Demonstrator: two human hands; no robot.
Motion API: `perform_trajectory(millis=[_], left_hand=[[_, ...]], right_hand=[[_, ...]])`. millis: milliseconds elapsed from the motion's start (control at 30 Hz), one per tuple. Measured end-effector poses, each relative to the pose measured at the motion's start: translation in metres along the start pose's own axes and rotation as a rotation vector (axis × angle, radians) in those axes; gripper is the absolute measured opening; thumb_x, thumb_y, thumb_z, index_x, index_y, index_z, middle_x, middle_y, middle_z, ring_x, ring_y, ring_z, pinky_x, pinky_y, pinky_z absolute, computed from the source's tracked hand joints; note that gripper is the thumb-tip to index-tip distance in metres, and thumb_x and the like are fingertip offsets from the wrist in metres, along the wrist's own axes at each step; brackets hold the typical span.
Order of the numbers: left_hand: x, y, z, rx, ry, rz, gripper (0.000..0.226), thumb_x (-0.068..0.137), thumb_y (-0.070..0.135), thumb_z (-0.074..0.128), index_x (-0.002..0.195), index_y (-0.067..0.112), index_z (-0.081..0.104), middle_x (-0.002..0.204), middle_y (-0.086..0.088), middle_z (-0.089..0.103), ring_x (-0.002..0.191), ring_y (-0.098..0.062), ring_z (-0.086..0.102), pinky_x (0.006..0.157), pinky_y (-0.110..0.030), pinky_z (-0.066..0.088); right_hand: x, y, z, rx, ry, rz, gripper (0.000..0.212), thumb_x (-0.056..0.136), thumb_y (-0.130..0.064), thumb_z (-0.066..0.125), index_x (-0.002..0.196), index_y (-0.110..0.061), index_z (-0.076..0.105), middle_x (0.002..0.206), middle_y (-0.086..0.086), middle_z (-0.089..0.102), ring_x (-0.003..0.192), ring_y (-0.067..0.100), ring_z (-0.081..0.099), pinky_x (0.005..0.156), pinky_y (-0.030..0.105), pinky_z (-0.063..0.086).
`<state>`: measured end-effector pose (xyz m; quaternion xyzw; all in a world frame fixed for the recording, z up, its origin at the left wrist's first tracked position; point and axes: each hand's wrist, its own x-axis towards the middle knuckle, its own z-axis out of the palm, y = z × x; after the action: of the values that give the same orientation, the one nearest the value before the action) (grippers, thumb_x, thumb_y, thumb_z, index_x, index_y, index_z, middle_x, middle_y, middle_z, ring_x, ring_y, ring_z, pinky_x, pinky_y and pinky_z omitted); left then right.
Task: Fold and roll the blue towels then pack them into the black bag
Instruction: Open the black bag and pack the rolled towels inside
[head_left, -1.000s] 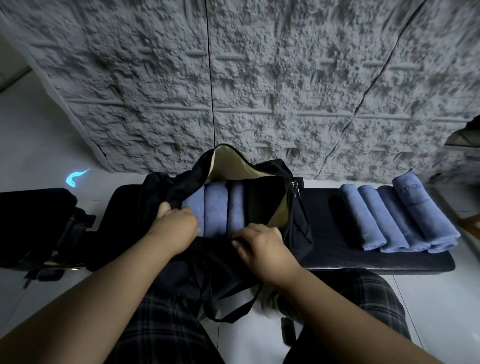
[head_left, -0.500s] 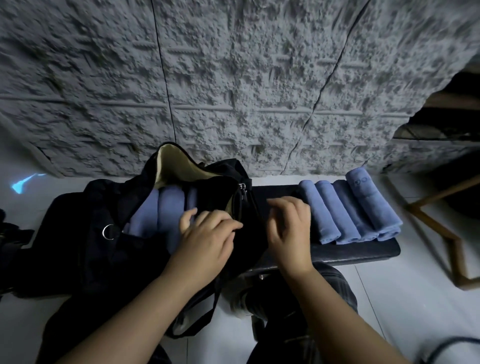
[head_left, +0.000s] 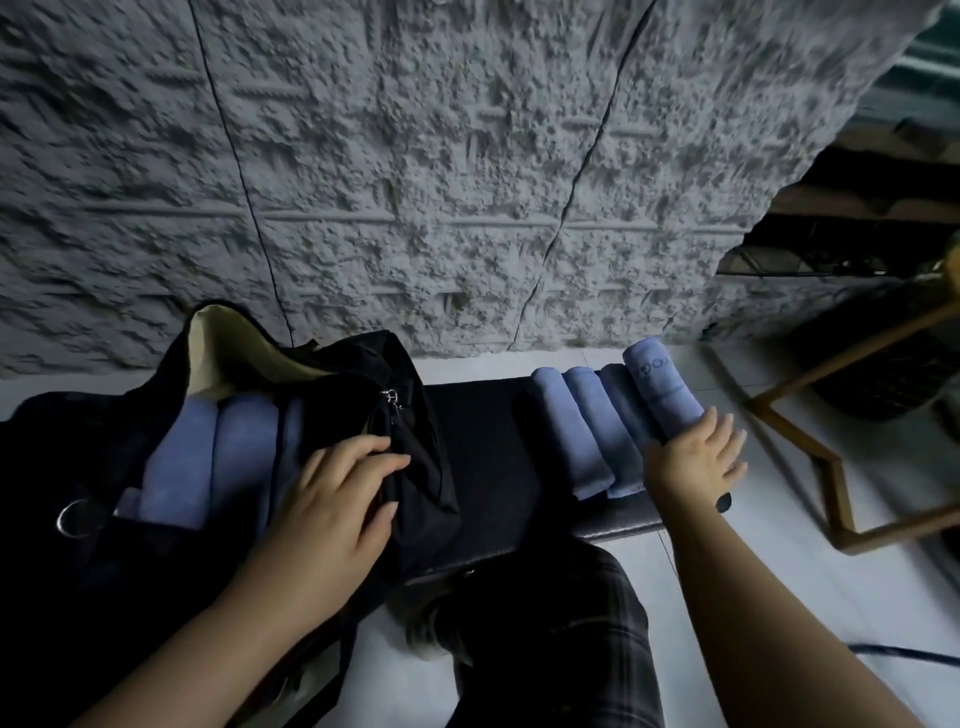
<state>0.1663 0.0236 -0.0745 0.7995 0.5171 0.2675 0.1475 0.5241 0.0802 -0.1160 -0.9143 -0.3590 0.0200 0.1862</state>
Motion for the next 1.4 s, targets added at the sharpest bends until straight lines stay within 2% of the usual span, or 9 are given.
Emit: perform_trajectory(millis=[167,333,500,700,833,1000,1167,1300,1400], left_hand=[[0.002,0.001,-0.001,0.009,-0.015,-0.007,0.041,0.083,0.038,0.039,0.118,0.026,0.054,0.125,0.012,0.044,0.112,-0.010,0.044,0.091,-0.032,0.041],[-0.001,0.001,-0.004,0.004,-0.025,-0.018,0.040,0.083,0.039,0.038,0.119,0.028,0.053,0.126,0.015,0.042,0.112,-0.007,0.043,0.092,-0.030,0.039],[-0.006,0.001,-0.008,-0.007,-0.047,-0.035,0.041,0.084,0.042,0.037,0.121,0.030,0.051,0.128,0.017,0.040,0.114,-0.004,0.041,0.093,-0.028,0.039],[-0.002,0.007,-0.017,-0.028,0.038,-0.012,0.036,0.084,0.037,0.039,0.114,0.028,0.056,0.122,0.016,0.045,0.111,-0.006,0.043,0.092,-0.028,0.040],[0.002,0.026,-0.023,-0.170,0.107,0.055,0.030,0.085,0.033,0.047,0.108,0.023,0.063,0.113,0.016,0.053,0.107,-0.001,0.050,0.093,-0.015,0.037],[0.007,0.048,-0.024,-0.874,0.004,-0.341,0.051,0.063,0.052,0.063,0.106,0.028,0.051,0.126,0.013,0.050,0.115,0.002,0.050,0.096,-0.019,0.041],[0.002,0.048,-0.038,-1.233,0.156,-0.512,0.061,0.073,0.004,0.074,0.116,0.016,0.032,0.120,-0.001,0.053,0.102,-0.006,0.059,0.081,-0.017,0.051],[-0.009,0.028,-0.051,-1.480,0.121,-0.512,0.109,0.044,0.041,0.091,0.132,0.006,0.038,0.124,-0.013,0.060,0.115,-0.024,0.058,0.095,-0.036,0.049],[-0.015,0.025,-0.058,-1.473,0.164,-0.528,0.076,0.055,0.036,0.087,0.116,0.005,0.054,0.108,-0.009,0.070,0.102,-0.022,0.065,0.078,-0.027,0.054]], right_hand=[[0.024,0.002,0.005,-0.112,-0.040,0.077,0.069,0.087,-0.018,0.054,0.145,-0.006,0.020,0.141,0.021,0.035,0.132,0.035,0.029,0.109,0.045,0.017],[0.028,0.002,0.004,-0.181,-0.049,0.115,0.058,0.072,-0.014,0.075,0.118,0.004,0.044,0.121,0.023,0.041,0.113,0.038,0.038,0.092,0.042,0.034],[0.030,0.004,-0.008,0.004,-0.126,0.056,0.043,0.073,-0.008,0.070,0.102,-0.001,0.039,0.109,0.026,0.056,0.101,0.044,0.054,0.085,0.050,0.046],[-0.022,-0.031,-0.048,0.375,-0.098,-0.131,0.034,0.080,-0.022,0.066,0.094,-0.011,0.037,0.083,0.010,0.057,0.080,0.030,0.057,0.068,0.032,0.041],[-0.067,-0.062,-0.068,0.614,-0.418,-0.223,0.029,0.071,-0.019,0.075,0.095,-0.010,0.061,0.072,0.004,0.066,0.062,0.019,0.062,0.053,0.026,0.050],[-0.135,-0.097,-0.083,0.907,-0.803,-0.307,0.019,0.077,-0.010,0.076,0.094,-0.010,0.068,0.074,-0.001,0.071,0.065,0.009,0.063,0.056,0.023,0.047],[-0.178,-0.120,-0.089,1.119,-1.112,-0.356,0.034,0.072,-0.010,0.074,0.105,-0.003,0.066,0.096,0.014,0.072,0.084,0.018,0.067,0.072,0.026,0.053],[-0.198,-0.130,-0.082,1.188,-1.321,-0.359,0.044,0.066,-0.014,0.076,0.106,0.000,0.065,0.100,0.020,0.068,0.088,0.029,0.063,0.077,0.034,0.051],[-0.207,-0.137,-0.079,1.145,-1.365,-0.375,0.031,0.069,-0.007,0.072,0.100,-0.003,0.067,0.093,0.015,0.069,0.084,0.025,0.063,0.075,0.030,0.051]])
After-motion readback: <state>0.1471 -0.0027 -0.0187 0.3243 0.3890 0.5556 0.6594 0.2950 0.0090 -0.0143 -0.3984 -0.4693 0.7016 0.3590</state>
